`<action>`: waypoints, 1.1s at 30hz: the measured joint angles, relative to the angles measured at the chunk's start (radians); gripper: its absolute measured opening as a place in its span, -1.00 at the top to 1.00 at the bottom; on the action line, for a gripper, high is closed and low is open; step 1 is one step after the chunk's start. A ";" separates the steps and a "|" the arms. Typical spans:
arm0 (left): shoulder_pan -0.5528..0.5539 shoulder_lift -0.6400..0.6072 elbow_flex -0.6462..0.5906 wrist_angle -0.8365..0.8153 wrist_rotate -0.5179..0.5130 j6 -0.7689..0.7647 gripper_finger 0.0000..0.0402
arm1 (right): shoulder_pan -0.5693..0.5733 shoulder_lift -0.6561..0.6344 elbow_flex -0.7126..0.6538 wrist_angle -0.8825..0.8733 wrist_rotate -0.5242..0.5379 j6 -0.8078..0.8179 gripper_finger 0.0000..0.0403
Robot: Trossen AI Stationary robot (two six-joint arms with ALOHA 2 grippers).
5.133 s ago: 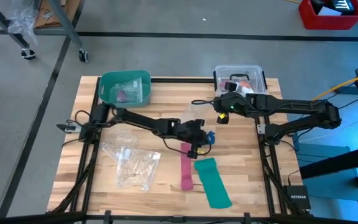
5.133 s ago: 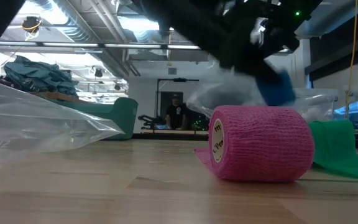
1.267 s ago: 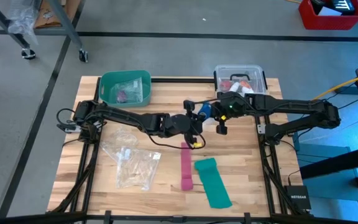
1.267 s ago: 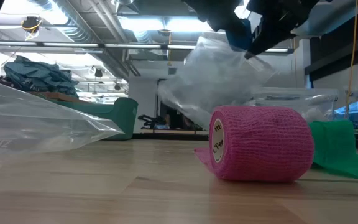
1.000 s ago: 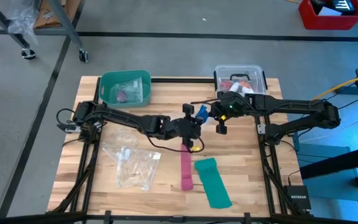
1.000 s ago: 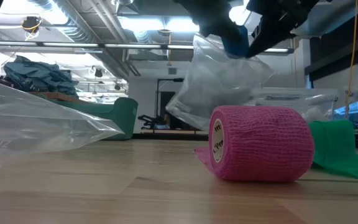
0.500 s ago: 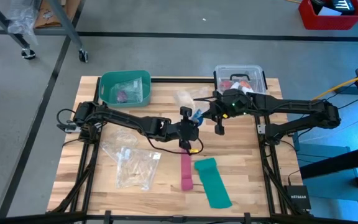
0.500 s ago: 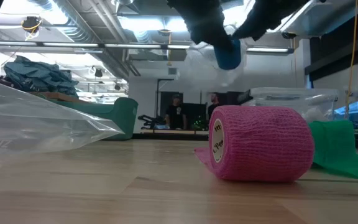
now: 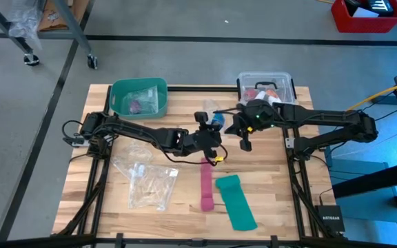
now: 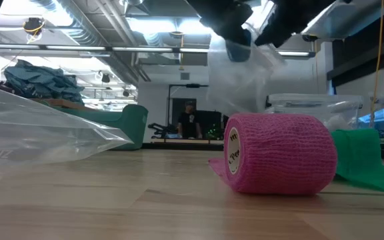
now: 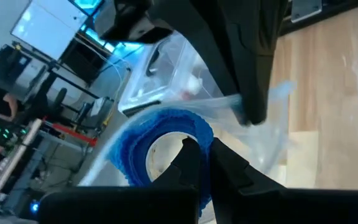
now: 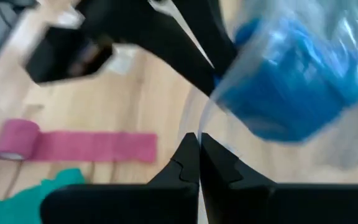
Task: Roll bandage
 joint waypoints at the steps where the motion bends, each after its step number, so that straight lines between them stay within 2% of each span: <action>1: 0.000 0.000 0.000 0.002 0.000 0.015 0.99 | 0.000 0.000 0.000 0.017 -0.016 0.000 1.00; 6: 0.000 0.000 0.000 -0.001 0.000 0.036 0.93 | 0.000 0.000 0.000 0.092 -0.090 -0.003 1.00; 11: -0.003 0.000 0.000 -0.004 0.001 0.043 0.79 | 0.000 0.000 -0.001 0.102 -0.091 -0.004 1.00; 20: -0.018 -0.001 0.000 0.000 0.001 0.042 0.24 | 0.000 0.001 -0.001 0.114 -0.090 -0.008 1.00; 23: -0.032 -0.001 0.000 0.040 0.000 0.040 0.12 | 0.000 0.001 -0.001 0.114 -0.069 -0.012 1.00; 27: -0.064 -0.001 0.000 0.093 -0.009 0.067 0.07 | 0.001 -0.001 -0.001 0.118 -0.061 -0.015 1.00; 33: -0.111 -0.019 0.001 0.085 -0.001 0.187 0.08 | 0.000 -0.001 -0.001 0.127 -0.057 -0.032 1.00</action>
